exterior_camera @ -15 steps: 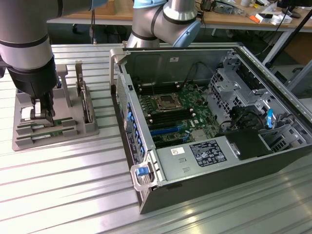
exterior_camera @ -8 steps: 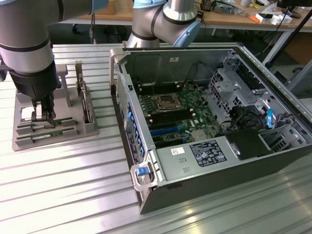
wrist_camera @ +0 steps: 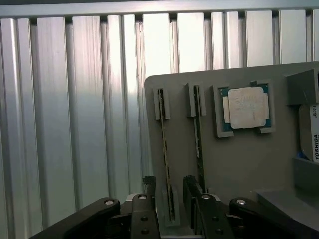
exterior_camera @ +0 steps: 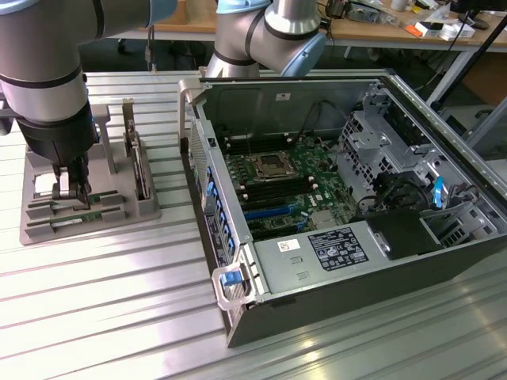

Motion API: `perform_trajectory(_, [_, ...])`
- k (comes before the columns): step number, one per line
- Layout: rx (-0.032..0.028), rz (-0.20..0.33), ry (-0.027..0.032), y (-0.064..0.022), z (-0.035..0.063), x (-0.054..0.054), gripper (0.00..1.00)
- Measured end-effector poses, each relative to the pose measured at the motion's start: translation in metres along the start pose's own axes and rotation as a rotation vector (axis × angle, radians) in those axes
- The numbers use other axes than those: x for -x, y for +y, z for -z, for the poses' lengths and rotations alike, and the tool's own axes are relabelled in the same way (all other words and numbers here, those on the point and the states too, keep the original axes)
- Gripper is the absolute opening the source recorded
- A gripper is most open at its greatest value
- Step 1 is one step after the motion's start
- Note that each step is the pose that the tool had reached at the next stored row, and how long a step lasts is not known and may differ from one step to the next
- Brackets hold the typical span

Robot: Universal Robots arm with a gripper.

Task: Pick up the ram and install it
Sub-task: 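Pick up the ram and move it above insertion slot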

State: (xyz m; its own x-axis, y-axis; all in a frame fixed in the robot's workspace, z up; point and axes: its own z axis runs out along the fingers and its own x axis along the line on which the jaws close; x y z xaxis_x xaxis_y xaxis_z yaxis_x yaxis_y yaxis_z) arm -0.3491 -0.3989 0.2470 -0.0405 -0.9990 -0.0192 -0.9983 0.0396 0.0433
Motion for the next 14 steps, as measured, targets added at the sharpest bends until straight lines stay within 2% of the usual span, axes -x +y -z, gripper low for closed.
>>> perform_trajectory(11, [-0.0001,0.000,0.0000,-0.0003,-0.0070,-0.0001,0.36])
perform_trajectory(14, [-0.0001,0.000,0.0021,-0.0003,-0.0094,0.0005,0.36])
